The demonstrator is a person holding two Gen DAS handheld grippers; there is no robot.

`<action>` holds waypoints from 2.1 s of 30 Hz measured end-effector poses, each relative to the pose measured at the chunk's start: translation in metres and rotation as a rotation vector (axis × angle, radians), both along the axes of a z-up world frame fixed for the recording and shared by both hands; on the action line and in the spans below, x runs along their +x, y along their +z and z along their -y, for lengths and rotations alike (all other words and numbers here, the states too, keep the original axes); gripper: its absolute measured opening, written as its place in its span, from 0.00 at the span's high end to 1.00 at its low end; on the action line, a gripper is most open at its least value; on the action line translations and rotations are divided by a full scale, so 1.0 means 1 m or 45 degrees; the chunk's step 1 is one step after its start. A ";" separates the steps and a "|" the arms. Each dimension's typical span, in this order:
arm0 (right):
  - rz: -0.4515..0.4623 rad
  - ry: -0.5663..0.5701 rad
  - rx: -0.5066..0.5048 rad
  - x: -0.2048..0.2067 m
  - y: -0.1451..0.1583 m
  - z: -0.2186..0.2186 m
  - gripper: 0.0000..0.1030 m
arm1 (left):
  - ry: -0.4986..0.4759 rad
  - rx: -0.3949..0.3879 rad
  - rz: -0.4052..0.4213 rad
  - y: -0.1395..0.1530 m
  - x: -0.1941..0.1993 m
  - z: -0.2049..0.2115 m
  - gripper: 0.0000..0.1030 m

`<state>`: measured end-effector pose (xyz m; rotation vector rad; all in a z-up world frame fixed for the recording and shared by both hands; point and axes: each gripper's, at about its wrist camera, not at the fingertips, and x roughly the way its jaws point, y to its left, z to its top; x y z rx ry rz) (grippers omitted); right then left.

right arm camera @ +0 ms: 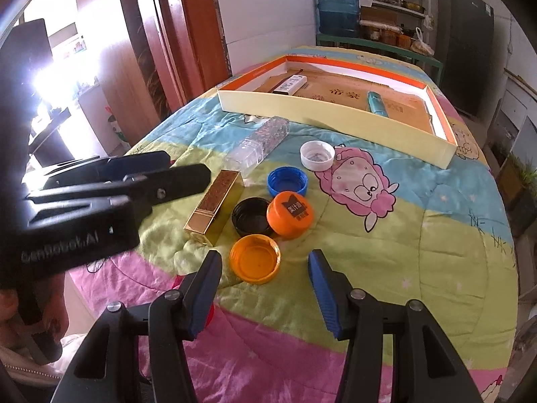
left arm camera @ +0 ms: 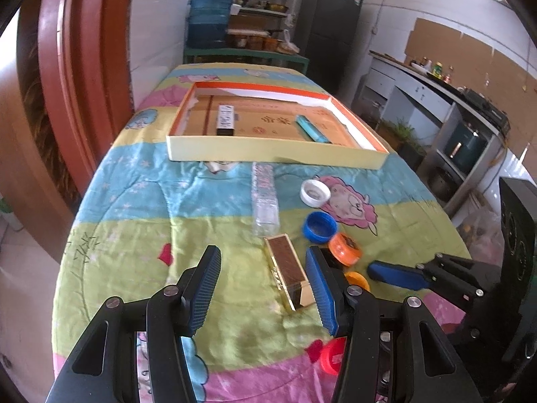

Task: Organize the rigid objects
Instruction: 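Lower the left gripper to the brown-gold box while the right approaches the orange cap, then grasp the brown-gold box with the left gripper while the right grasps the orange cap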

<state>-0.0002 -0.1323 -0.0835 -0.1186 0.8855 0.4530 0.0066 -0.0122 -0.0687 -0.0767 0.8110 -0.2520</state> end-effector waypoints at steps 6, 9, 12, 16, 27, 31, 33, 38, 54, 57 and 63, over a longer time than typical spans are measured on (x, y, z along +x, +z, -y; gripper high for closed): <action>0.020 -0.024 -0.037 0.001 0.000 0.002 0.70 | -0.052 0.019 -0.037 -0.007 -0.002 0.011 0.47; 0.015 -0.028 -0.023 0.002 0.000 0.005 0.70 | -0.066 0.041 -0.051 -0.011 -0.002 0.017 0.47; 0.010 -0.029 -0.009 0.002 0.000 0.008 0.70 | -0.069 0.059 -0.057 -0.014 -0.004 0.020 0.47; 0.013 -0.024 -0.009 0.001 0.000 0.008 0.70 | -0.047 0.053 -0.082 -0.017 -0.002 0.017 0.47; 0.008 -0.019 0.014 0.001 0.000 0.010 0.70 | 0.001 0.086 -0.107 -0.022 0.003 0.012 0.47; 0.003 -0.020 0.025 0.002 0.000 0.012 0.70 | 0.016 0.105 -0.105 -0.025 0.013 0.013 0.48; 0.004 -0.019 0.023 0.003 0.000 0.012 0.70 | 0.017 0.100 -0.101 -0.026 0.017 0.013 0.48; 0.004 -0.024 0.022 0.003 0.000 0.013 0.70 | 0.012 0.045 -0.096 -0.025 0.022 0.009 0.82; 0.039 -0.092 0.058 0.006 0.012 0.027 0.70 | 0.019 0.012 -0.018 -0.006 0.012 0.001 0.82; 0.045 -0.100 0.060 0.007 0.014 0.029 0.70 | 0.028 0.008 -0.001 0.000 0.010 -0.002 0.82; 0.062 -0.106 0.059 0.010 0.020 0.030 0.70 | 0.034 0.014 0.014 0.007 0.012 -0.005 0.82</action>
